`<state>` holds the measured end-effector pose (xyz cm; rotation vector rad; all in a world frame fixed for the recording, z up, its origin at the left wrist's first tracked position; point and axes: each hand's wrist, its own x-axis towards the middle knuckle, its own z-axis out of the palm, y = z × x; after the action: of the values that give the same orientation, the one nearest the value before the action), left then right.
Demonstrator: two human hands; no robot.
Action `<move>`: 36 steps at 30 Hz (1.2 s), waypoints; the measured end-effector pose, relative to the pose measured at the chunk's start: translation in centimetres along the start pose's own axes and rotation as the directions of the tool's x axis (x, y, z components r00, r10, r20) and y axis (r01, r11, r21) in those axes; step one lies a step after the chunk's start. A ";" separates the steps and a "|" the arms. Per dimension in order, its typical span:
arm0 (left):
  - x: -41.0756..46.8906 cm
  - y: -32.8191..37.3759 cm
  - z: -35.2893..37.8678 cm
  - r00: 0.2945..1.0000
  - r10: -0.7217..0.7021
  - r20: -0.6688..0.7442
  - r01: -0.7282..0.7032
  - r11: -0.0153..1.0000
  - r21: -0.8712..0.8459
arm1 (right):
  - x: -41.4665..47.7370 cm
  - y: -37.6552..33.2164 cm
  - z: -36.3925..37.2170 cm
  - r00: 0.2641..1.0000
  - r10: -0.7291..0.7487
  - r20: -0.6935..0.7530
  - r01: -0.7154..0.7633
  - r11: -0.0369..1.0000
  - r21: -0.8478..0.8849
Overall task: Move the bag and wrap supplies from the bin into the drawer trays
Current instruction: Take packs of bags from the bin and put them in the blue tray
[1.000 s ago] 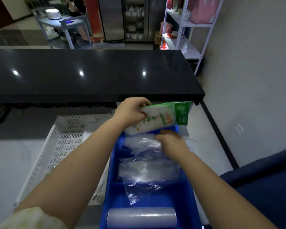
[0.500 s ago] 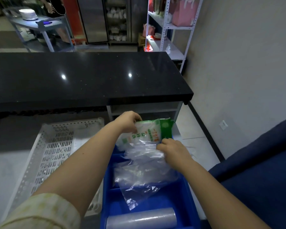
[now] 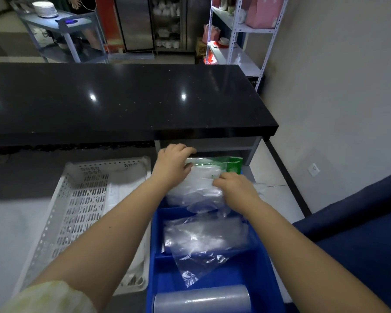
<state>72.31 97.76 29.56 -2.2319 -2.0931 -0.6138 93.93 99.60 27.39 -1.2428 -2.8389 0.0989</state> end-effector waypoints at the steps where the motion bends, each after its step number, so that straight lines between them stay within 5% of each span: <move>1: -0.4 0.0 -0.5 0.999 -0.002 -0.035 0.000 0.998 -0.055 | 0.9 -0.3 0.1 1.000 -0.016 0.001 0.016 1.000 -0.005; 4: -2.7 0.4 -0.5 0.997 0.056 -0.046 -0.063 0.986 -0.156 | 2.8 -1.6 1.3 0.996 -0.069 0.051 0.070 0.997 -0.022; 6: -4.3 0.9 0.9 0.994 0.085 0.066 -0.075 0.987 -0.139 | 3.3 -2.1 2.5 0.993 -0.080 0.087 0.080 0.997 0.004; 9: -5.5 1.0 3.1 0.972 -0.011 0.236 0.027 0.997 -0.066 | 3.5 -1.8 3.1 0.992 -0.063 0.113 0.051 0.993 0.107; 12: -5.5 0.7 4.4 0.970 -0.058 0.235 0.065 0.998 -0.022 | 2.3 -0.4 2.8 0.987 -0.033 0.157 -0.015 0.955 0.295; 14: -5.3 0.7 4.9 0.972 -0.063 0.224 0.068 0.998 -0.014 | 0.7 0.3 2.5 0.996 -0.007 0.090 -0.025 0.936 0.351; 18: -5.1 1.5 5.4 0.964 -0.090 0.251 0.093 0.996 0.001 | -1.2 0.1 4.0 0.977 -0.096 -0.192 0.129 0.977 0.168; 22: -4.7 1.3 5.6 0.914 -0.171 0.368 0.215 0.973 -0.082 | -0.5 0.2 4.8 0.977 0.158 0.141 -0.202 0.894 0.399; 25: -4.8 0.8 5.3 0.879 -0.157 0.450 0.234 0.965 -0.121 | 0.0 0.6 5.2 0.924 0.175 0.341 -0.318 0.847 0.425; 36: -8.5 0.5 5.0 0.852 -0.093 0.516 0.071 0.996 0.062 | 0.1 0.7 5.5 0.896 0.139 0.421 -0.301 0.888 0.348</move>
<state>73.95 90.97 22.59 -2.5061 -2.4012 0.0587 94.01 99.88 21.86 -1.5806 -2.7248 0.9959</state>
